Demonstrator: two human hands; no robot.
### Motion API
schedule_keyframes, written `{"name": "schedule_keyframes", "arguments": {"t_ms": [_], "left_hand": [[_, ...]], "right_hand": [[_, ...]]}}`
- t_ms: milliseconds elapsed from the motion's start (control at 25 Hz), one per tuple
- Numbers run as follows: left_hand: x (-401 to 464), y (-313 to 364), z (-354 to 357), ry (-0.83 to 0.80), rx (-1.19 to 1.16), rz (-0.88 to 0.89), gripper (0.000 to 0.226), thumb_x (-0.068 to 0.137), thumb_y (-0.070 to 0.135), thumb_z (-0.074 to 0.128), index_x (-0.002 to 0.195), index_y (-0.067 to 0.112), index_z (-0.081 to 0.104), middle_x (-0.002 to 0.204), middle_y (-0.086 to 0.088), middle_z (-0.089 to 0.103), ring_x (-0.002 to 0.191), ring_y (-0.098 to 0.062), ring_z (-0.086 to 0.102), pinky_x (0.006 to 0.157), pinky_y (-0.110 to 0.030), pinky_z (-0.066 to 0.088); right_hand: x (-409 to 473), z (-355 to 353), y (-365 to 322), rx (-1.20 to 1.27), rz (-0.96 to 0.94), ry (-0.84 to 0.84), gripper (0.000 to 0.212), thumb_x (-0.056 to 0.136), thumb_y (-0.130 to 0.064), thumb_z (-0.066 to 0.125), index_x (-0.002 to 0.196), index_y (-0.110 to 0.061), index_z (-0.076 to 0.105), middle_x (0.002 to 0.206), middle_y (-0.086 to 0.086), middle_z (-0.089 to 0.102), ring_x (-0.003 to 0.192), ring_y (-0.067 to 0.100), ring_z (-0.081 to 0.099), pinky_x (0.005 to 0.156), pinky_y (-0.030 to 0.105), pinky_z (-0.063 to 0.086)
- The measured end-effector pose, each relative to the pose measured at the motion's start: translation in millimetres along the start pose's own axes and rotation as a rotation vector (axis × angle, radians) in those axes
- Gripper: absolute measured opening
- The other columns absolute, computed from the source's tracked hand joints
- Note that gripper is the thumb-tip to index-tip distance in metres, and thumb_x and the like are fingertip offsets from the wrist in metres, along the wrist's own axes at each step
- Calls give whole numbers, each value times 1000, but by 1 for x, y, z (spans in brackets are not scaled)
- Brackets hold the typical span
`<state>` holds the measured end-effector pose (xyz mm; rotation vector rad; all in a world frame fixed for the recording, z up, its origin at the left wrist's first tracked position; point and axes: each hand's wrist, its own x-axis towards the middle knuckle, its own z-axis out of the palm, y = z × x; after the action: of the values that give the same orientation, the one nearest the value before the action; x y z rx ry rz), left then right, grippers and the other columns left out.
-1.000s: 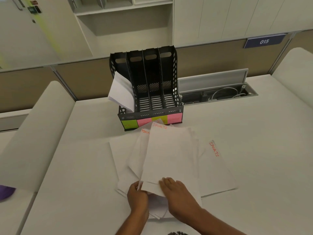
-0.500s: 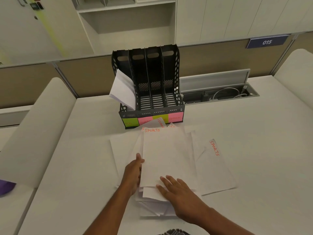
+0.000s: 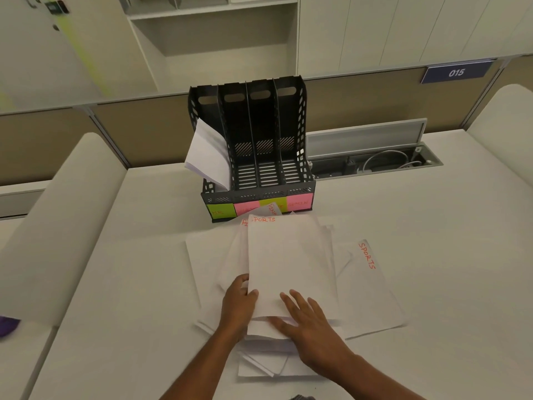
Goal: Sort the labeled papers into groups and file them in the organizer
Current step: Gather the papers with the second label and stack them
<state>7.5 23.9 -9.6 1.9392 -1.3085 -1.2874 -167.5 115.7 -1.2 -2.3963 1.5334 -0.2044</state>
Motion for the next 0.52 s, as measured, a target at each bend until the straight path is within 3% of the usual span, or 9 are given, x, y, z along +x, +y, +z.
{"name": "schedule_keyframes", "arguments": {"t_ms": [120, 280, 400, 520], "left_hand": [[-2, -2, 1, -12, -15, 34, 42, 96, 11, 58, 136, 23, 52, 133, -5, 64, 110, -21, 62, 99, -36, 53], [-5, -1, 4, -56, 13, 59, 55, 97, 11, 58, 148, 25, 45, 137, -4, 63, 117, -22, 63, 104, -41, 52], [-2, 3, 5, -22, -2, 45, 45, 96, 19, 63, 140, 19, 55, 136, -5, 64, 119, -22, 61, 105, -34, 49], [14, 18, 3, 3, 39, 53, 38, 91, 32, 69, 125, 15, 66, 127, -5, 68, 108, -19, 63, 98, -33, 51]], "right_hand": [[2, 11, 10, -25, -53, -61, 79, 97, -7, 58, 152, -49, 20, 161, 1, -21, 146, 31, -26, 119, 50, -5], [1, 14, 25, -51, -65, -36, 73, 91, -20, 70, 146, -52, 33, 166, 6, 1, 151, 34, 1, 117, 51, 13], [0, 16, 31, -75, -85, -2, 71, 92, -24, 68, 144, -57, 33, 168, 5, -1, 153, 33, 1, 117, 51, 13], [-3, 22, 32, -45, -75, -49, 71, 94, -29, 65, 147, -59, 26, 168, 3, -6, 153, 32, -5, 118, 53, 8]]}}
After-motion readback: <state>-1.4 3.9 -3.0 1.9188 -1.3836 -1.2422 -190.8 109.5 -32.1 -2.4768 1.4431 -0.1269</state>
